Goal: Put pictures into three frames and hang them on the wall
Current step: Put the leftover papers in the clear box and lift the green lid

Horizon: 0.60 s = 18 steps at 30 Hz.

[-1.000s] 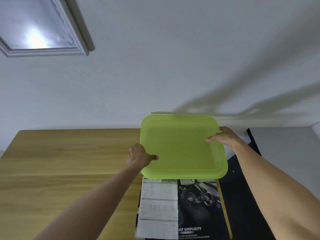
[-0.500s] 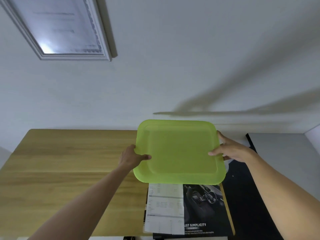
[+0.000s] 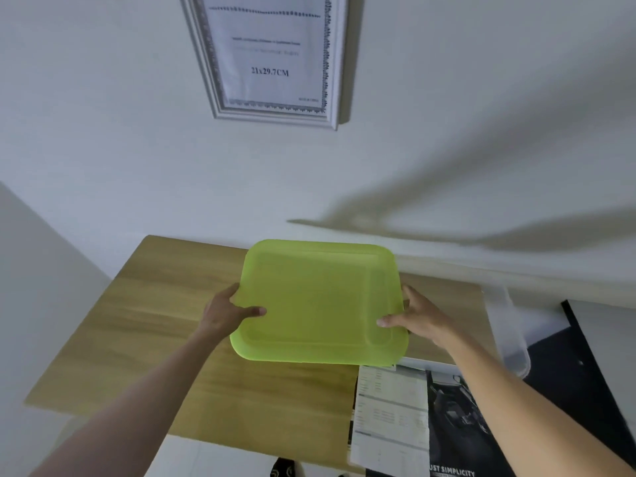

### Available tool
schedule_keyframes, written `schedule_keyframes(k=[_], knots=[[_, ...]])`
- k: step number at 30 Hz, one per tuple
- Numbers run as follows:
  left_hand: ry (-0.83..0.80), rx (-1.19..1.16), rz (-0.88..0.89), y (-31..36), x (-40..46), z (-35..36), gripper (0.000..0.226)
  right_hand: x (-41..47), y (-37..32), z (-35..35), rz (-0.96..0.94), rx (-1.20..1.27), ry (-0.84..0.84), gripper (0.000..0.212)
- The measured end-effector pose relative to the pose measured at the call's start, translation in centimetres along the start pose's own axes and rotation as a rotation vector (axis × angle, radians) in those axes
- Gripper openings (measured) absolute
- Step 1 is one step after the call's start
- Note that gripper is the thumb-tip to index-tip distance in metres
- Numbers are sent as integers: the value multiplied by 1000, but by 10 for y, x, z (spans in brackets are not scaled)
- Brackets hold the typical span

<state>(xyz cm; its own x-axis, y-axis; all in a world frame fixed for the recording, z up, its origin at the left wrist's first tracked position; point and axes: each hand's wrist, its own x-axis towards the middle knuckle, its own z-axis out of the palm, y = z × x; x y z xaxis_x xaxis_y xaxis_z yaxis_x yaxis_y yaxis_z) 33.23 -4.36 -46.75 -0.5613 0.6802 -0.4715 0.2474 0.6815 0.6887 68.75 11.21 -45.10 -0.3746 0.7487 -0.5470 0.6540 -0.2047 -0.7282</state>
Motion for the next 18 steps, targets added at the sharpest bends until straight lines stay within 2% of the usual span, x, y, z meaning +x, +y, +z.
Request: schedule_keyframes(k=[3, 9, 13, 18], knots=[[-9, -2, -43, -24, 16, -29, 117, 14, -13, 33, 15, -79, -39, 92], [-9, 60, -69, -42, 38, -57, 107, 33, -26, 104, 96, -137, 85, 108], [-27, 112, -90, -50, 59, -59, 111, 43, -22, 138, 141, -184, 106, 96], [-39, 147, -75, -52, 86, -50, 102, 62, -14, 159, 139, -227, 209, 85]])
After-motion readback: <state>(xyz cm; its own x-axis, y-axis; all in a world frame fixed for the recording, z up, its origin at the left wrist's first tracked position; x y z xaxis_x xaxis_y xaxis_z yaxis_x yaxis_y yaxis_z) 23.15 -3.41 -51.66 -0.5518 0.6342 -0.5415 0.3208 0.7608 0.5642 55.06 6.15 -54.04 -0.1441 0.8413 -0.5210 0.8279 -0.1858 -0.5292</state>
